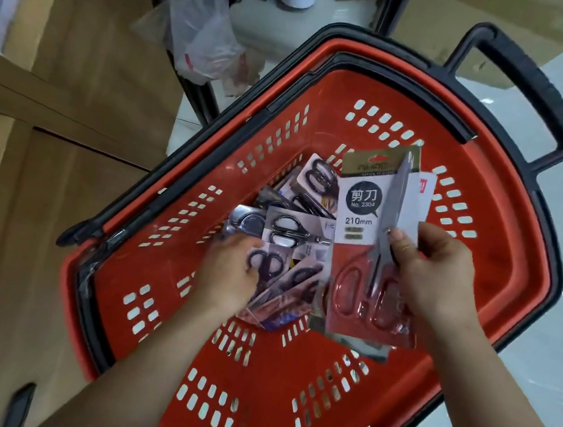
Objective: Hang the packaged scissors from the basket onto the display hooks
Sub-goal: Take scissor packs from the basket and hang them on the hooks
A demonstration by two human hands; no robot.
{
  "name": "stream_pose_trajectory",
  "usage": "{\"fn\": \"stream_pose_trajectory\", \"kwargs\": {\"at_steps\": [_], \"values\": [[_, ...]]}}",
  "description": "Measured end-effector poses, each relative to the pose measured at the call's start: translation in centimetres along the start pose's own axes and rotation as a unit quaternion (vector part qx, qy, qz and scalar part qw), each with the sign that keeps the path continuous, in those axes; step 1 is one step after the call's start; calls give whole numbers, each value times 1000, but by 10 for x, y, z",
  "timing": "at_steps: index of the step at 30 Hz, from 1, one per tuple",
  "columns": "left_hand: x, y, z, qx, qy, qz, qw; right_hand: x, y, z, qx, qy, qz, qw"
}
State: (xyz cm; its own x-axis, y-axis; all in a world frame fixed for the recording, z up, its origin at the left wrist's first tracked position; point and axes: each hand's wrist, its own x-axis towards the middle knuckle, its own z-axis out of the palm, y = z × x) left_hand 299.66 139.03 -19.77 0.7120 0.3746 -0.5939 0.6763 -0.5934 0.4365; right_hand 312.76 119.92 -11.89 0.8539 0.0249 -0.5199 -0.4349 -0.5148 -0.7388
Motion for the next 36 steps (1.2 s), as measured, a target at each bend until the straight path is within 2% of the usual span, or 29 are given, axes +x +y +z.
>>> {"fn": "stream_pose_trajectory", "kwargs": {"at_steps": [2, 6, 8, 11, 13, 15, 17, 19, 20, 22, 23, 26, 28, 32, 36], "values": [[14, -6, 25, 76, -37, 35, 996, 7, 14, 4, -37, 6, 19, 999], [46, -7, 51, 184, -66, -5, 981, 7, 32, 9, -67, -21, 27, 997], [49, -5, 52, 205, -65, -9, 977, 1, 33, 10, -85, -39, 32, 995], [27, 6, 24, 133, -38, -14, 990, -10, 37, 8, -134, -39, -7, 990], [-1, 20, -13, 119, 21, -12, 993, -24, 30, 2, -154, -12, -5, 988], [-39, 34, -55, 89, 96, -13, 991, -41, 16, -8, -123, 8, 18, 992], [-81, 46, -90, -14, 156, -42, 987, -60, -3, -20, -62, 23, 55, 996], [-119, 55, -114, -174, 191, -117, 959, -81, -25, -34, -13, 38, 84, 996], [-135, 59, -122, -275, 196, -151, 929, -93, -36, -40, 6, 43, 93, 995], [-166, 70, -136, -481, 203, -189, 832, -116, -59, -50, 36, 54, 100, 993], [-182, 77, -143, -550, 206, -203, 784, -127, -70, -56, 50, 56, 105, 992], [-224, 108, -162, -661, 206, -212, 690, -155, -108, -73, 97, 51, 120, 987], [-251, 134, -172, -687, 205, -189, 671, -173, -134, -84, 114, 27, 114, 987], [-304, 194, -192, -670, 259, -148, 680, -212, -206, -114, 173, -36, 81, 981], [-354, 244, -219, -621, 328, -134, 699, -249, -270, -148, 150, -93, -49, 983]]}}
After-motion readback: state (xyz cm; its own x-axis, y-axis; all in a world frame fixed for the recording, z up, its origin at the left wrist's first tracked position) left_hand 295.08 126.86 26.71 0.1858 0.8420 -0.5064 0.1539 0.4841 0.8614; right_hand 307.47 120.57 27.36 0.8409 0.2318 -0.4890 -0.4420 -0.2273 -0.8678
